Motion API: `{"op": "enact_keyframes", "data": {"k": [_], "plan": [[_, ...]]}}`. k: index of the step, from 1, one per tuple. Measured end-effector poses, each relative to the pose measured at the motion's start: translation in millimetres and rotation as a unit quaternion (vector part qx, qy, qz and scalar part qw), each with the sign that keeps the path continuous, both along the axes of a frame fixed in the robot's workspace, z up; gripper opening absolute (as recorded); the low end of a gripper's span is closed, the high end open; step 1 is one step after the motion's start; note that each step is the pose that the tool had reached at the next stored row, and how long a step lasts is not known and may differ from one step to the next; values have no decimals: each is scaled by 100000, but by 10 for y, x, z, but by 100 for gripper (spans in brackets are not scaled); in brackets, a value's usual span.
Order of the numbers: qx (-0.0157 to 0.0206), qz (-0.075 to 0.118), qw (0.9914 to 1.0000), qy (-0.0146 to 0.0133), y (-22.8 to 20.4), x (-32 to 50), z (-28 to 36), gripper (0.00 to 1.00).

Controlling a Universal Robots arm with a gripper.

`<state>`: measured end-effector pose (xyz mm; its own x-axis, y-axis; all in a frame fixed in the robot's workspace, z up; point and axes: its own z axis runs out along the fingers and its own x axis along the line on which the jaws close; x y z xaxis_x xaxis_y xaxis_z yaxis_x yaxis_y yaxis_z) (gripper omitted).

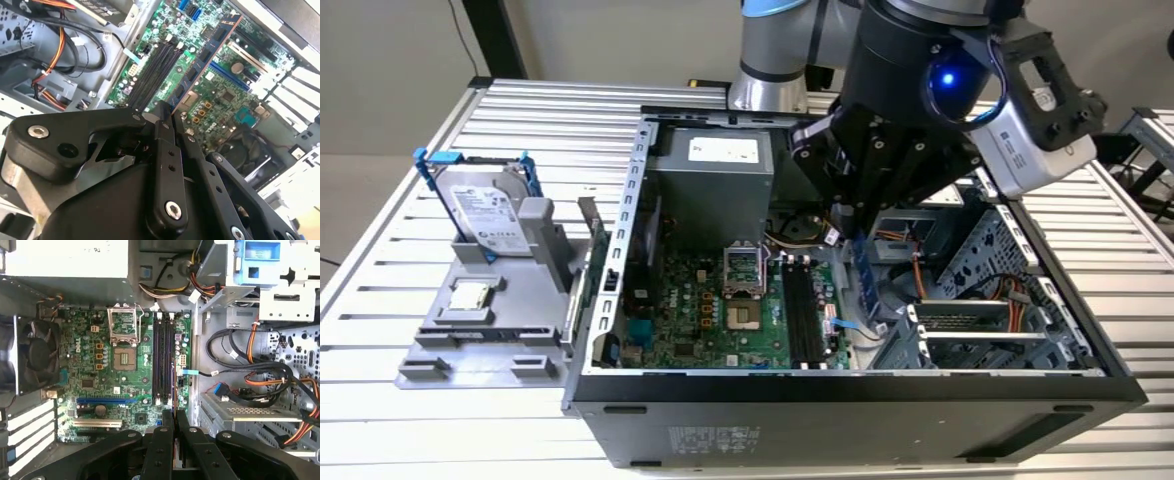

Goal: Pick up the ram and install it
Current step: 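Insert the ram into the slot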

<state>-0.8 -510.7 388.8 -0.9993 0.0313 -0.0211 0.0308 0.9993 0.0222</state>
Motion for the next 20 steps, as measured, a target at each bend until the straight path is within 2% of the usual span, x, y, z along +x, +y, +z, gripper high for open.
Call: {"op": "enact_keyframes", "data": {"k": [4, 7, 14, 20], "plan": [[-3, -2413, 99971, 1, 0, 0, 0, 0], [0, -4262, 99909, 2, 0, 0, 0, 0], [1, -8269, 99658, 0, 0, 0, -1, 0], [0, -10378, 99460, 2, 3, 0, -1, 0]]}}
